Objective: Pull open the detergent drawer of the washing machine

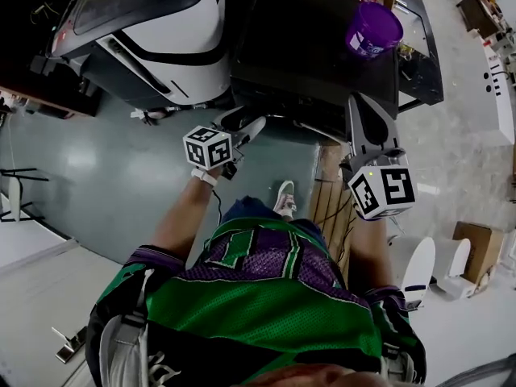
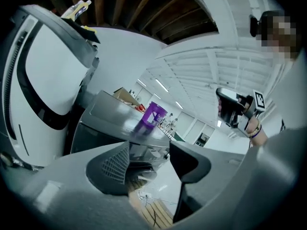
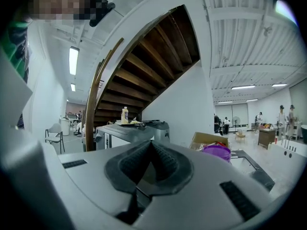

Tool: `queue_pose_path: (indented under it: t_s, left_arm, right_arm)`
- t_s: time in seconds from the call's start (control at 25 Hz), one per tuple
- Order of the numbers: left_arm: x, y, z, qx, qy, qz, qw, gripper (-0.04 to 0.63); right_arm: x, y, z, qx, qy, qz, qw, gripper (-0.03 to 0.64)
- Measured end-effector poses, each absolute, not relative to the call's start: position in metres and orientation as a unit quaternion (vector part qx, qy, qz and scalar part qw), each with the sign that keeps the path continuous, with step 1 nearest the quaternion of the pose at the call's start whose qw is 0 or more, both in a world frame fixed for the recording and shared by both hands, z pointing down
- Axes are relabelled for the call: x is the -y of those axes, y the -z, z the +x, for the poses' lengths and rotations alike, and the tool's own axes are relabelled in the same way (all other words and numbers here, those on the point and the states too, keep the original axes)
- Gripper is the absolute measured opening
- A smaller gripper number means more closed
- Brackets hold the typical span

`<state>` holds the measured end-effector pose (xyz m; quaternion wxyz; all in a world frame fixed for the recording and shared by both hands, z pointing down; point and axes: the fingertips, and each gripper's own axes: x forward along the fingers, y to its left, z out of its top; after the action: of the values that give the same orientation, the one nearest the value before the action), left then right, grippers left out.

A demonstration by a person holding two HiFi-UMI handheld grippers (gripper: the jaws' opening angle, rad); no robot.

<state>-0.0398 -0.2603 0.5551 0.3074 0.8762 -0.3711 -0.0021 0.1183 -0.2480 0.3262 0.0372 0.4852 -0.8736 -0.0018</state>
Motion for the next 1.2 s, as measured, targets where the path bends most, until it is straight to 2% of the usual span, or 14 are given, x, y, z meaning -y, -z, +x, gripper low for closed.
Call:
queue_pose_path:
  t_s: [0.52, 0.92, 1.2]
  left_arm:
    - [0.314, -0.66, -0.04, 0.338, -0.053, 0.867, 0.362, 0.253]
    - [0.345, -0.715, -0.045, 0.317, -0.006, 0.842, 0.437, 0.255]
    - [0.362, -0.731, -0.037, 0.285, 0.003, 0.849, 0.445, 0.256]
  right_arm:
    - [0.259, -0.374, 0.127, 0.856, -0.023, 0.512, 0.074, 0.002]
    - [0.258, -0.399, 0.137, 0.844, -0.027, 0.526, 0.1, 0.001]
    - [0.258, -0.415, 0.142, 0.837, -0.028, 0.533, 0.121, 0.002]
